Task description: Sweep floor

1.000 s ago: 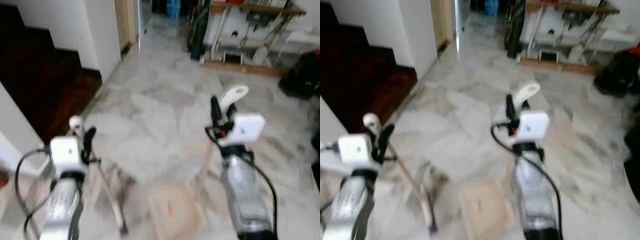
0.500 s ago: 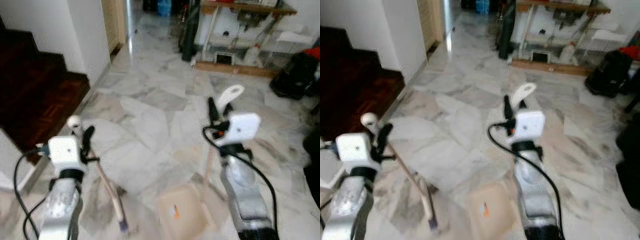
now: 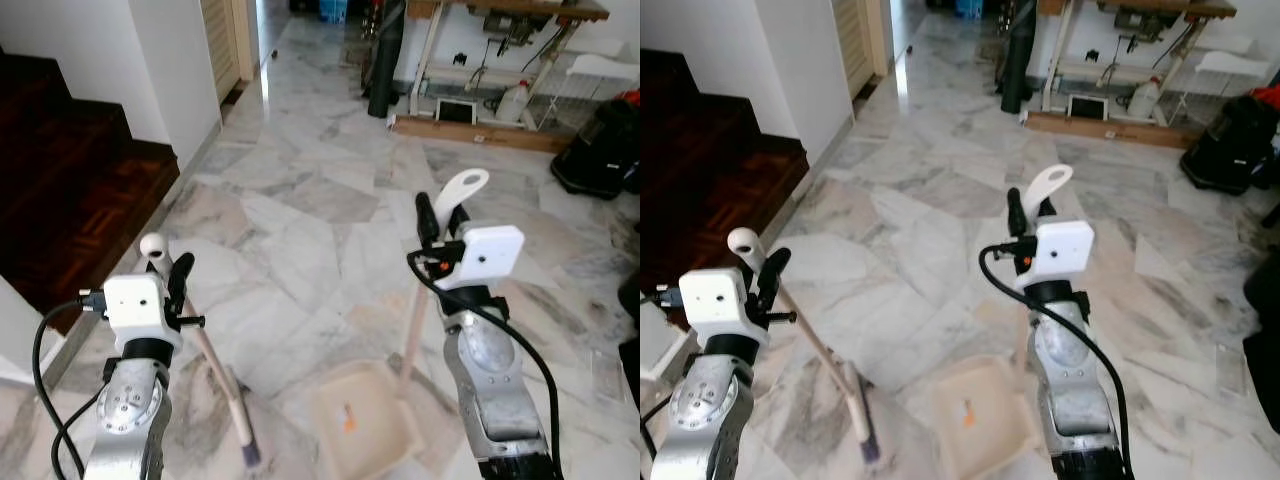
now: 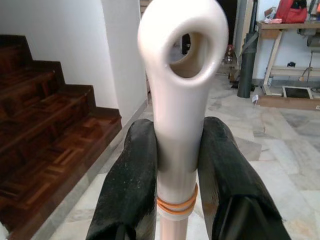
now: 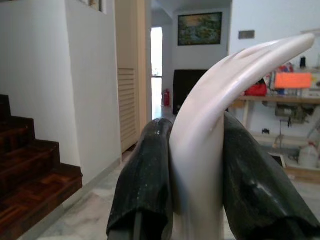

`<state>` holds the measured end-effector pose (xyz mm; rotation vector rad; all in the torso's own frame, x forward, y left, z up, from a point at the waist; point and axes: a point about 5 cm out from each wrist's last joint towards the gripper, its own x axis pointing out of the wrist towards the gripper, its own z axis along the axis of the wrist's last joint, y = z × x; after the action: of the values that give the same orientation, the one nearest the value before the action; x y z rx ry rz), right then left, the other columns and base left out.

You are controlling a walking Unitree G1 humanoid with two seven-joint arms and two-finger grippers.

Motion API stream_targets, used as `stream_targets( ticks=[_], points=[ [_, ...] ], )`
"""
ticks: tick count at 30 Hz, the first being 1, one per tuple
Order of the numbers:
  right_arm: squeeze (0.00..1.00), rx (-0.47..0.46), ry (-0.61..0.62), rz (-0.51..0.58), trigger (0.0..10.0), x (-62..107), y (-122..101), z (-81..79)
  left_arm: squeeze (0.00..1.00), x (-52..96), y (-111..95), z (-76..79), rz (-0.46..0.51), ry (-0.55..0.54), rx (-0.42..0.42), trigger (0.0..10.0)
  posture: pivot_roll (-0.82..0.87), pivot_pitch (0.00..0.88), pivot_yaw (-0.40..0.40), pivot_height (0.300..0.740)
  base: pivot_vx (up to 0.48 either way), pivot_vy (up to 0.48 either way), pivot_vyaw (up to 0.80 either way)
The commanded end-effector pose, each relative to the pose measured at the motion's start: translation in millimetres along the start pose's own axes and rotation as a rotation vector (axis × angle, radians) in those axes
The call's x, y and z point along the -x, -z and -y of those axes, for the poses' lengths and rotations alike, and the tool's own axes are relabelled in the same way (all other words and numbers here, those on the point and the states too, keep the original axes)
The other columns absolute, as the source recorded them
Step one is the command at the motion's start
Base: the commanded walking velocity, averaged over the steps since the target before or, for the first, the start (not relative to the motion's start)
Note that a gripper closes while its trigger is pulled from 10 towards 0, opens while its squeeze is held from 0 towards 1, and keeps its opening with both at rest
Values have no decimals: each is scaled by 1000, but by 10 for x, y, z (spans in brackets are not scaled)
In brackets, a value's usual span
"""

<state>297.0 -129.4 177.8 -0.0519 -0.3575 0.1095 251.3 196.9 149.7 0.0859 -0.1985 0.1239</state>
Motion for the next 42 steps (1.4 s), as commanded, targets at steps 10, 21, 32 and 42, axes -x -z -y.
stream_targets(
  ticks=[10, 21, 32, 42],
  points=[
    [0, 28, 4, -2, 10000, -11, -19, 30, 0, -19, -81, -14, 39, 0, -20, 10000, 13, 53, -10, 740, 130, 0, 0],
    [0, -4, -31, 2, 10000, -8, -34, -45, 0, -7, -63, -21, 29, -7, -17, 10000, 12, 55, -13, 740, 391, 0, 0],
    [0, -14, -44, -8, 10000, -7, -27, -59, 0, -8, -55, -36, 26, -10, -18, 10000, 8, 59, -14, 740, 387, 0, 0],
    [0, -24, -60, 0, 10000, -4, -43, -90, 0, -14, -57, -52, 28, -10, -19, 10000, 10, 59, -14, 740, 386, 0, 0]
  ],
)
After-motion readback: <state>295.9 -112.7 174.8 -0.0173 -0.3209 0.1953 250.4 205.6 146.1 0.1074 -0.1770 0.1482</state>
